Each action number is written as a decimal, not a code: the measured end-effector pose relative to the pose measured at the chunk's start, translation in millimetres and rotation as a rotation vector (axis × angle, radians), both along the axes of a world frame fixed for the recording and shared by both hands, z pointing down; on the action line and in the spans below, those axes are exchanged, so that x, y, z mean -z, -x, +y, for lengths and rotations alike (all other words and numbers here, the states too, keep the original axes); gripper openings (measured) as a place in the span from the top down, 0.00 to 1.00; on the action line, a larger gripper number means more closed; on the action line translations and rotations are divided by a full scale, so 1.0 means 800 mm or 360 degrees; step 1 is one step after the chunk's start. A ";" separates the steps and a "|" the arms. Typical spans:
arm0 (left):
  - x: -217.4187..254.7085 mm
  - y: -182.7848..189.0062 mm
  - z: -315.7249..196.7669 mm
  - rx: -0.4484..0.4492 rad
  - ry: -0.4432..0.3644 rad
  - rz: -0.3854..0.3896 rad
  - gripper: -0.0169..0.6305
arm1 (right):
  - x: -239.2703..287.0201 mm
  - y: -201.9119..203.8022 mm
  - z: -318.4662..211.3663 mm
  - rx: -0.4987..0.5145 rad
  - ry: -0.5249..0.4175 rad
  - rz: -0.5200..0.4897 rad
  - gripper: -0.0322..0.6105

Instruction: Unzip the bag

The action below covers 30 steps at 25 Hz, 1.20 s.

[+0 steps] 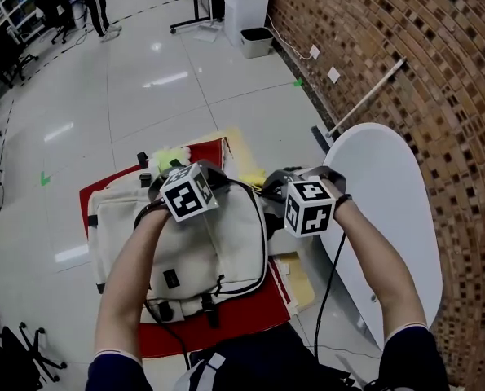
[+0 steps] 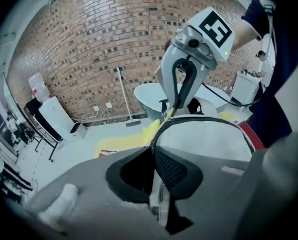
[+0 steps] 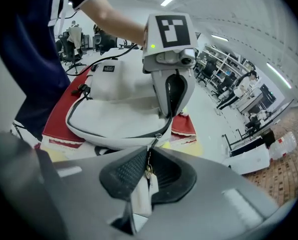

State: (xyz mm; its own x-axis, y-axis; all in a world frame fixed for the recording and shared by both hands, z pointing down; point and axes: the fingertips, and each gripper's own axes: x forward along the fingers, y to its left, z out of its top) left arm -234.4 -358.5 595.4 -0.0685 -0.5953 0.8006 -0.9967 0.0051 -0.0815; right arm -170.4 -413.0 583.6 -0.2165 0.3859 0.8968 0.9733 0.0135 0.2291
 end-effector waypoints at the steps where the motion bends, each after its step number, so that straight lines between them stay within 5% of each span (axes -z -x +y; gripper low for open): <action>1: 0.001 0.001 0.002 0.0017 -0.0019 0.0017 0.91 | 0.002 -0.011 0.000 -0.0027 -0.0002 0.0006 0.89; 21: 0.029 0.017 0.050 0.0297 -0.0143 -0.0128 0.91 | -0.028 -0.267 0.044 -0.0785 0.0065 0.0285 0.89; 30: 0.037 0.009 0.058 0.0301 -0.0147 -0.0285 0.85 | -0.041 -0.309 0.095 -0.1092 0.0285 0.0304 0.89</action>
State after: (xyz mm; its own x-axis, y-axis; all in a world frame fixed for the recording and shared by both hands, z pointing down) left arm -241.4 -312.5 566.1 -0.3211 -0.6283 0.7087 -0.9470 0.2056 -0.2468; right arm 76.8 -336.9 616.7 -0.3080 0.3638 0.8791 0.7552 0.6555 -0.0066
